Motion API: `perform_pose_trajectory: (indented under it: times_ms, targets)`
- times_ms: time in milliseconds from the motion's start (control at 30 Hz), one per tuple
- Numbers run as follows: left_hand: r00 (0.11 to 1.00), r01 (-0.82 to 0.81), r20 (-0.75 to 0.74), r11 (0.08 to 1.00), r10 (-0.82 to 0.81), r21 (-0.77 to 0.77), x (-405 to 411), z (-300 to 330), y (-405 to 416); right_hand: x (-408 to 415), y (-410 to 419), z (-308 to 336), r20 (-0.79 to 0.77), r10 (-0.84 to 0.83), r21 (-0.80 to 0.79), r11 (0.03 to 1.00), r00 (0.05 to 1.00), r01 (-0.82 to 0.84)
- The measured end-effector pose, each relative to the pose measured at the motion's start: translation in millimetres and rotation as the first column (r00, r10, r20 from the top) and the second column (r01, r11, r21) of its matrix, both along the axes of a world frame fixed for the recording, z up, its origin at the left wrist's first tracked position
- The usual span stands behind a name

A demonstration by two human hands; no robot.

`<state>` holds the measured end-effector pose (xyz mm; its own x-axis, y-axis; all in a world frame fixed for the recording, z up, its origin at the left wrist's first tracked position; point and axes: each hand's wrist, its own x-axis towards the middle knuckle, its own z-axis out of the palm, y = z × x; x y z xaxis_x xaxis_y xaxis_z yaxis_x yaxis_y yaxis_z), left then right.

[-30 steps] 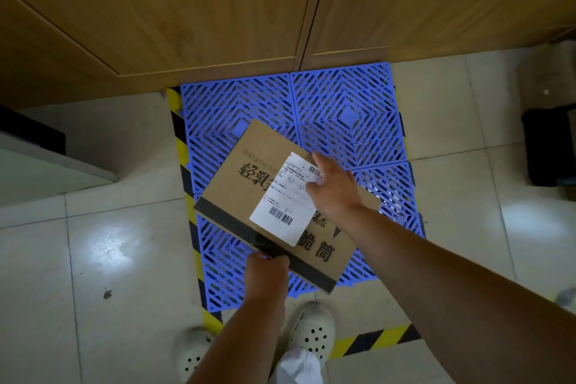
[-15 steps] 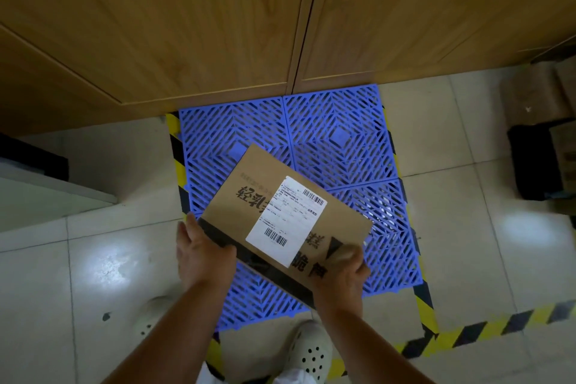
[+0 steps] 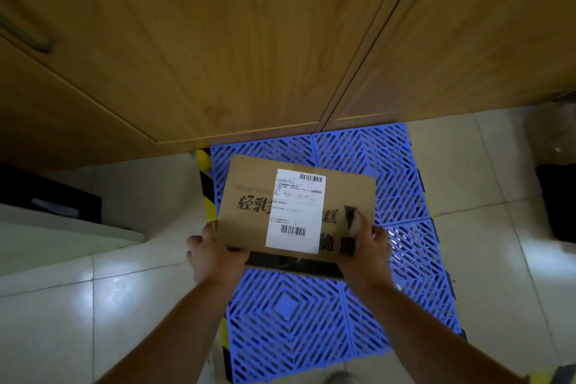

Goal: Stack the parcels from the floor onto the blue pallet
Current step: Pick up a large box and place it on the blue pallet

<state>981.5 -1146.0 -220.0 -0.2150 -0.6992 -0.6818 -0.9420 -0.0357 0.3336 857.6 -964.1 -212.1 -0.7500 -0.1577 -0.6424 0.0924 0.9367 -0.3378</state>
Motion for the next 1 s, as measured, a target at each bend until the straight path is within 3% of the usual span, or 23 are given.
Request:
perform_pose_trajectory:
  times_ms: [167, 333, 1000]
  targets:
    - [0.996, -0.072, -0.06, 0.997, 0.072, -0.01, -12, -11, -36, -49, -53, -9, -0.054, 0.152, -0.005, 0.988, 0.987, -0.152]
    - [0.988, -0.122, -0.097, 0.993, 0.121, -0.002, -20, -25, -50, -75, -89, -21, -0.102, 0.173, -0.016, 0.984, 0.98, -0.175]
    - [0.973, -0.182, -0.141, 0.983, 0.182, 0.009, -23, -34, -53, -77, -95, -38, -0.193, 0.261, 0.031, 0.965, 0.946, -0.26]
